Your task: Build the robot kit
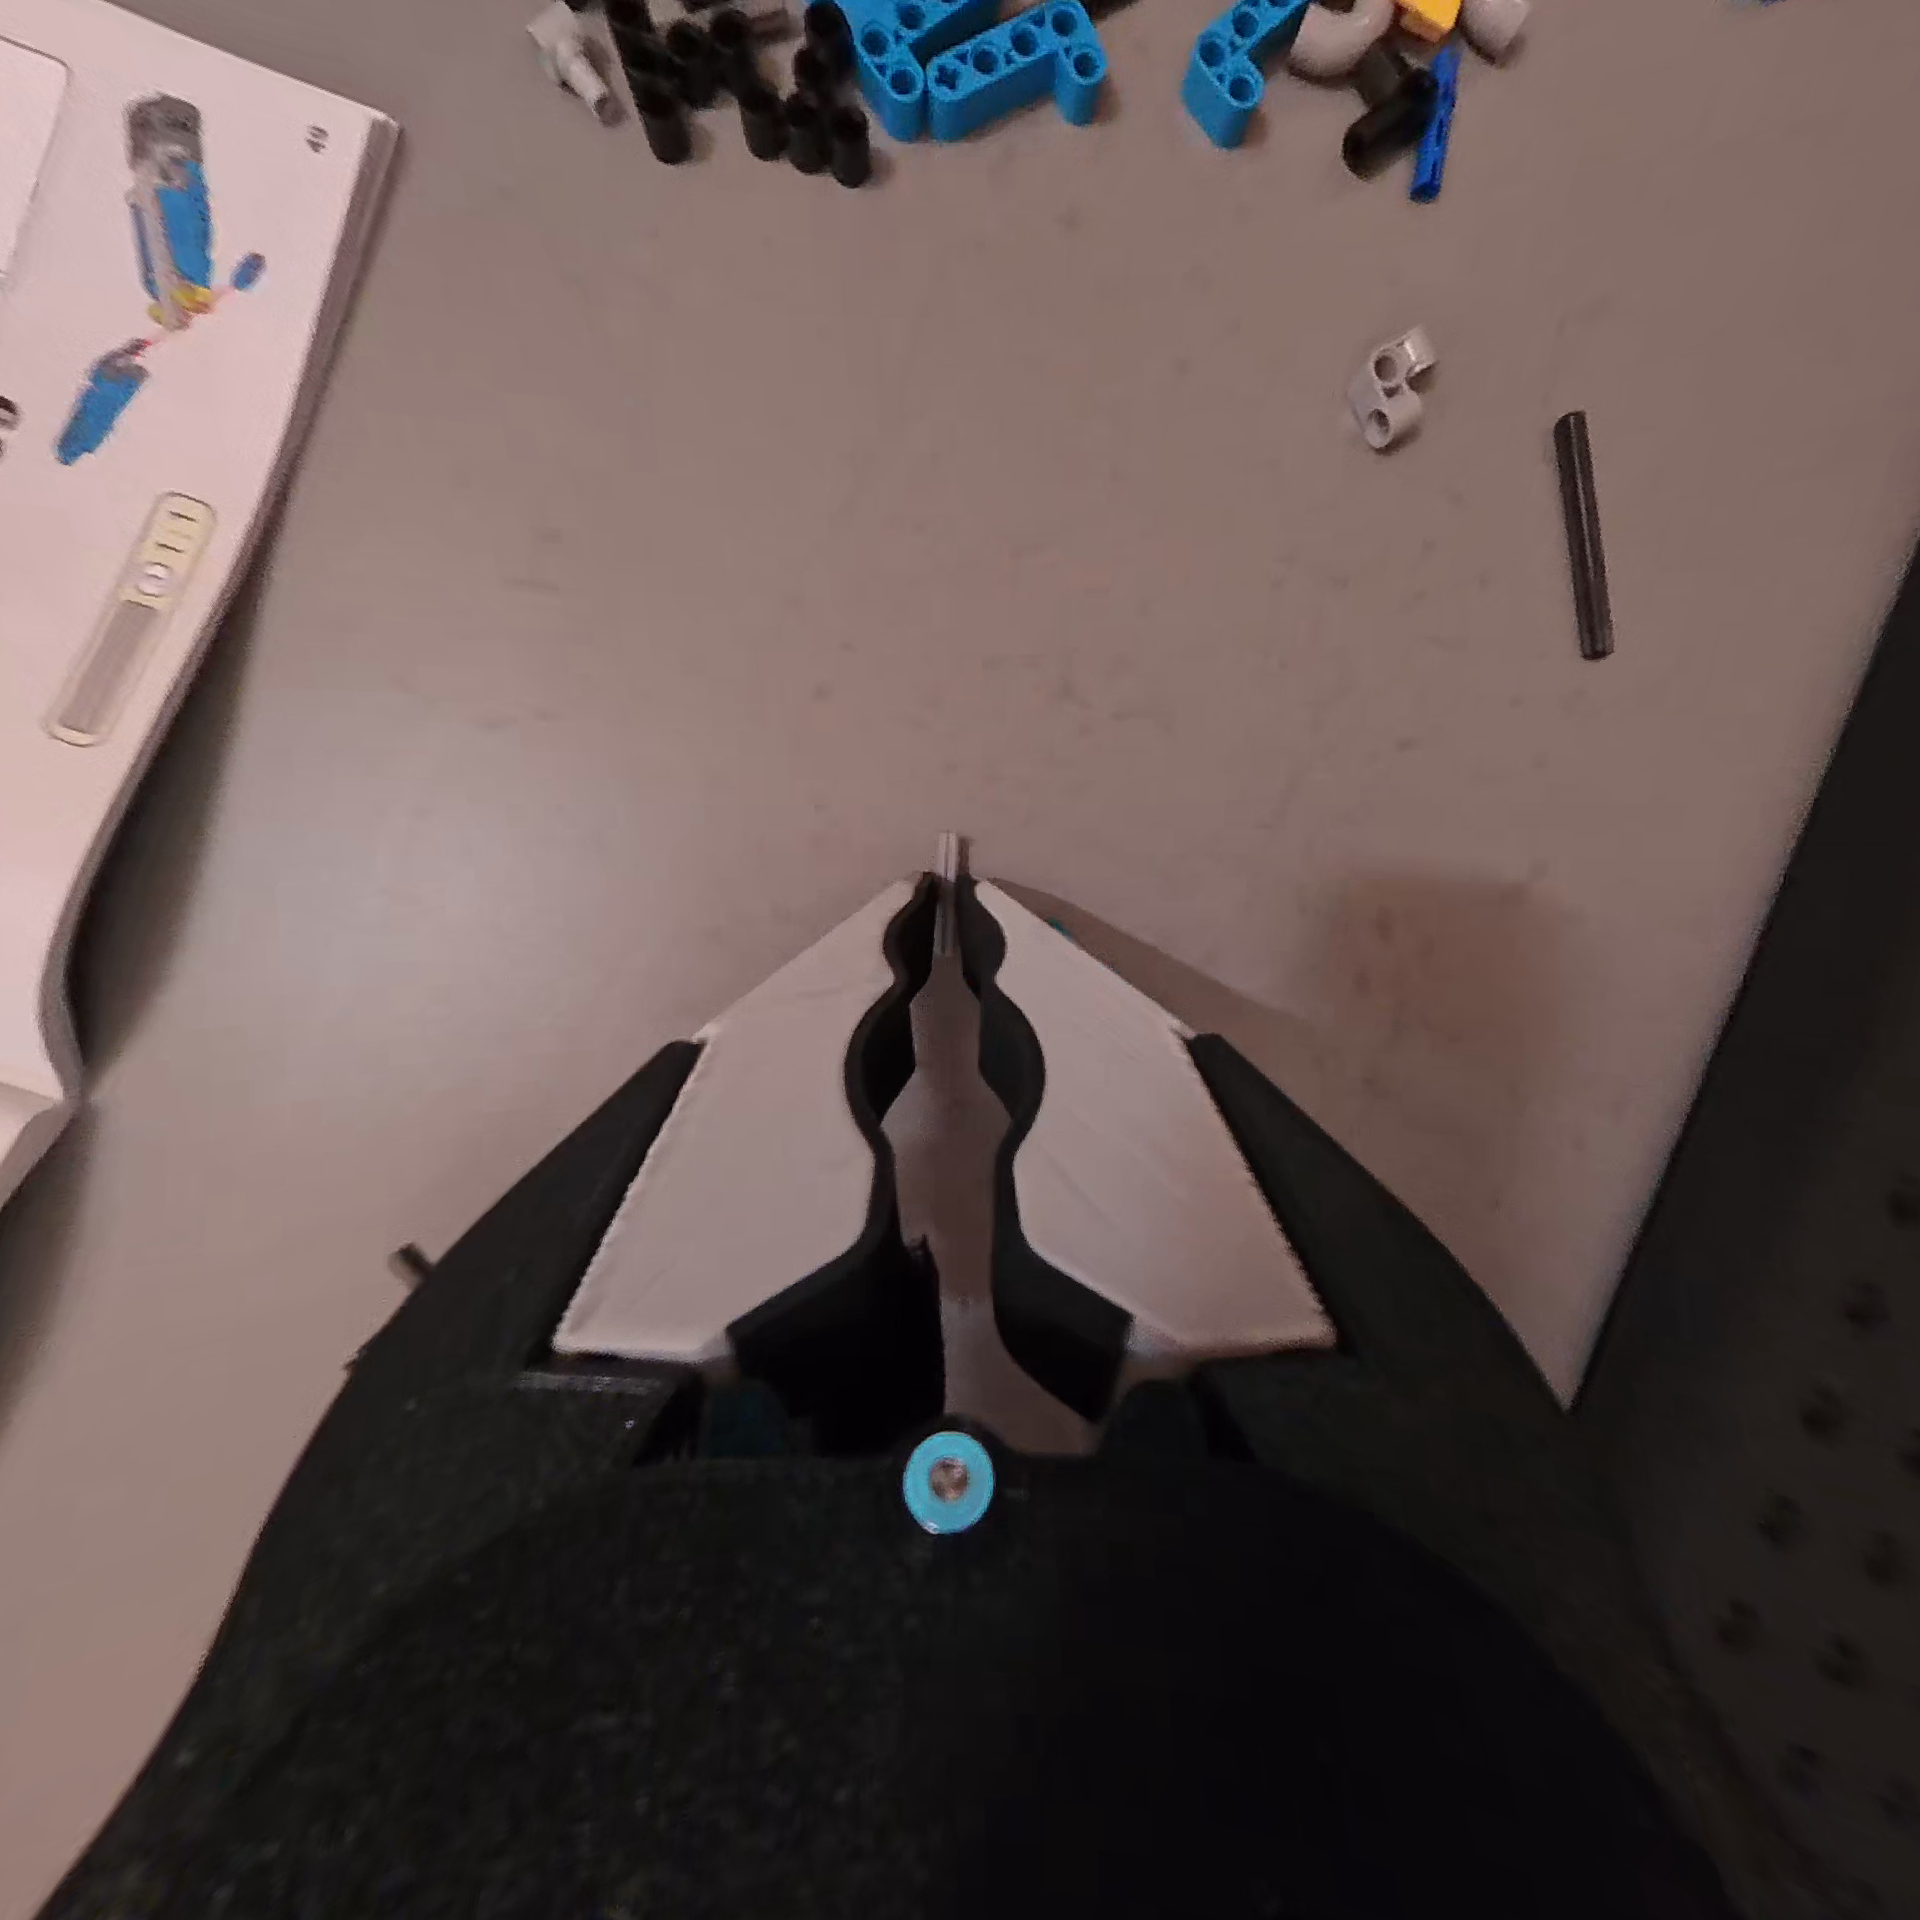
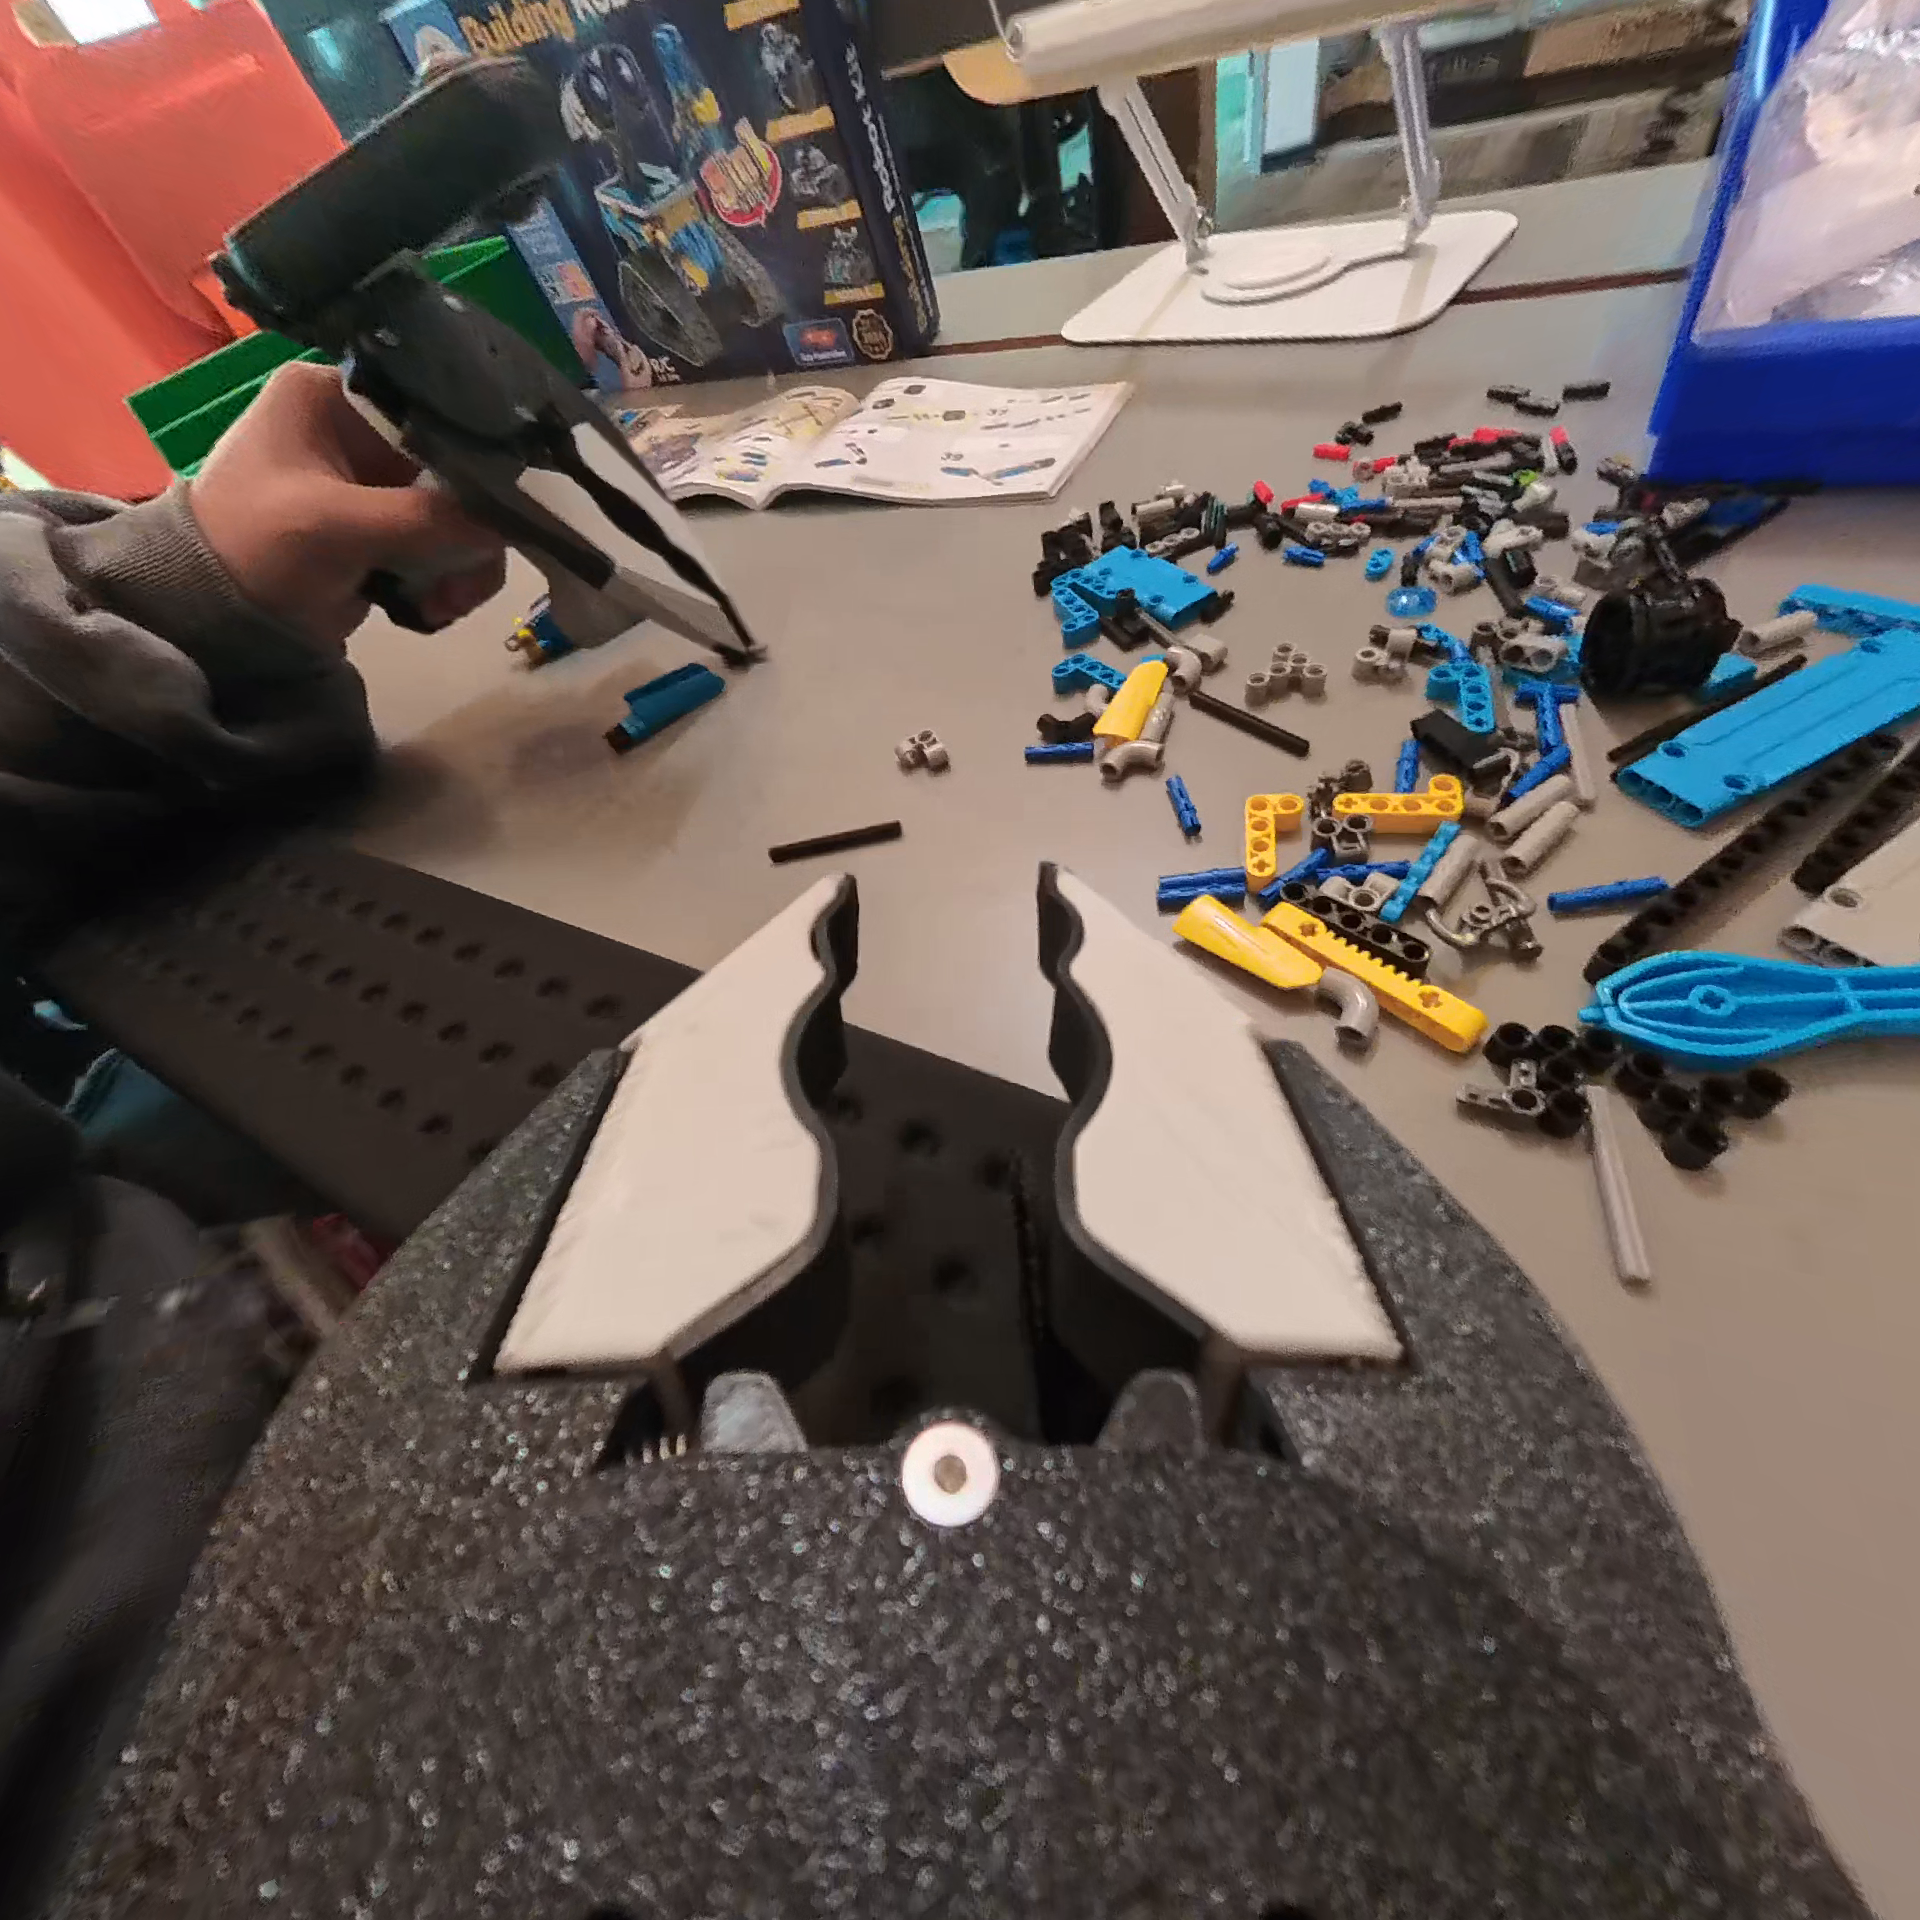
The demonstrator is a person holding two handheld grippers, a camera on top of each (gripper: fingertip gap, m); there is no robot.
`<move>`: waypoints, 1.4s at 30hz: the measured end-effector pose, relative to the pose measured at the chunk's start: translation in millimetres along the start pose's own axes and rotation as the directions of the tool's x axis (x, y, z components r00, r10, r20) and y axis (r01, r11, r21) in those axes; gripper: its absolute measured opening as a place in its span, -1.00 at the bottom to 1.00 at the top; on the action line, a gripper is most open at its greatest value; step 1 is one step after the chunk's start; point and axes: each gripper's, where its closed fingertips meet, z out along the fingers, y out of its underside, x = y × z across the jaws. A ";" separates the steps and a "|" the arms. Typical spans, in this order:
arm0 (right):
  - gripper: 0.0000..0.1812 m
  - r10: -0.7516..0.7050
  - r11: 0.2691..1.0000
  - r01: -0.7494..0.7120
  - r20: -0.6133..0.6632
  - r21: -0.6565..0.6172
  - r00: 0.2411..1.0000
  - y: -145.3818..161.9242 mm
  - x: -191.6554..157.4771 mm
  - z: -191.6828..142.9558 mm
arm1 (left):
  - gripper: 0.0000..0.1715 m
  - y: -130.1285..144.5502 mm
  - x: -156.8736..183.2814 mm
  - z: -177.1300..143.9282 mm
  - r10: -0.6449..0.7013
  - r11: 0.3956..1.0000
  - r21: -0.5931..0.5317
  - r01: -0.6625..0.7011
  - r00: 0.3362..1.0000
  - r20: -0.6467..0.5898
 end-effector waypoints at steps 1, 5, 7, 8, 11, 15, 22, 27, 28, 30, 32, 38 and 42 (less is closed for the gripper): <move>-0.62 0.015 1.000 -0.015 -0.006 -0.009 1.000 2.3 2.9 0.5 | -0.96 -0.4 0.6 0.8 -0.003 1.000 0.006 0.003 1.000 0.002; -0.64 0.011 1.000 -0.011 -0.050 0.005 0.999 0.4 11.9 2.5 | -0.93 -1.4 2.4 1.2 -0.002 1.000 0.024 0.003 1.000 -0.011; -0.64 -0.015 1.000 0.015 -0.059 0.008 0.998 -0.7 12.8 6.8 | -0.89 -0.9 4.4 0.7 -0.004 0.999 0.037 0.005 1.000 -0.026; -0.63 -0.028 1.000 0.029 -0.065 0.009 0.997 -1.7 12.9 8.7 | -0.83 -1.0 7.1 0.1 -0.010 0.999 0.043 0.012 0.999 -0.047; -0.63 -0.059 0.998 0.058 -0.095 -0.006 0.994 -5.2 12.2 12.8 | -0.57 -1.4 10.6 -2.3 -0.047 0.998 0.048 0.051 0.996 -0.080; -0.63 -0.120 0.992 0.115 -0.134 -0.042 0.984 -12.6 15.6 21.1 | -0.18 2.7 6.5 -15.0 -0.088 0.994 0.065 0.089 0.996 -0.027; -0.68 -0.227 0.961 0.205 -0.110 -0.183 0.968 -18.1 12.0 62.4 | -0.19 26.8 21.6 -55.2 -0.144 0.974 0.179 0.138 0.989 0.022; -0.79 -0.246 0.919 0.213 -0.059 -0.331 0.968 -4.8 29.1 97.4 | -0.25 50.4 19.9 -65.3 -0.178 0.946 0.290 0.142 0.979 0.100; -0.81 -0.261 0.911 0.220 -0.076 -0.349 0.962 -3.7 38.0 98.4 | -0.26 49.9 23.4 -65.7 -0.182 0.940 0.306 0.152 0.980 0.074; -0.81 -0.262 0.905 0.210 -0.096 -0.370 0.960 -1.9 51.4 96.1 | -0.23 42.2 28.0 -71.0 -0.166 0.929 0.342 0.141 0.985 0.043; -0.85 -0.220 0.908 0.172 -0.085 -0.381 0.972 2.1 54.9 92.6 | -0.25 38.1 29.1 -72.1 -0.137 0.925 0.363 0.112 0.990 0.044; -0.90 -0.187 0.895 0.124 -0.109 -0.429 0.976 14.5 64.7 85.9 | -0.23 41.7 37.1 -62.6 -0.110 0.942 0.318 0.104 0.994 0.000; -0.90 -0.256 0.858 0.169 -0.119 -0.485 0.959 21.5 71.7 87.5 | -0.23 42.2 39.0 -64.3 -0.107 0.940 0.324 0.105 0.994 -0.011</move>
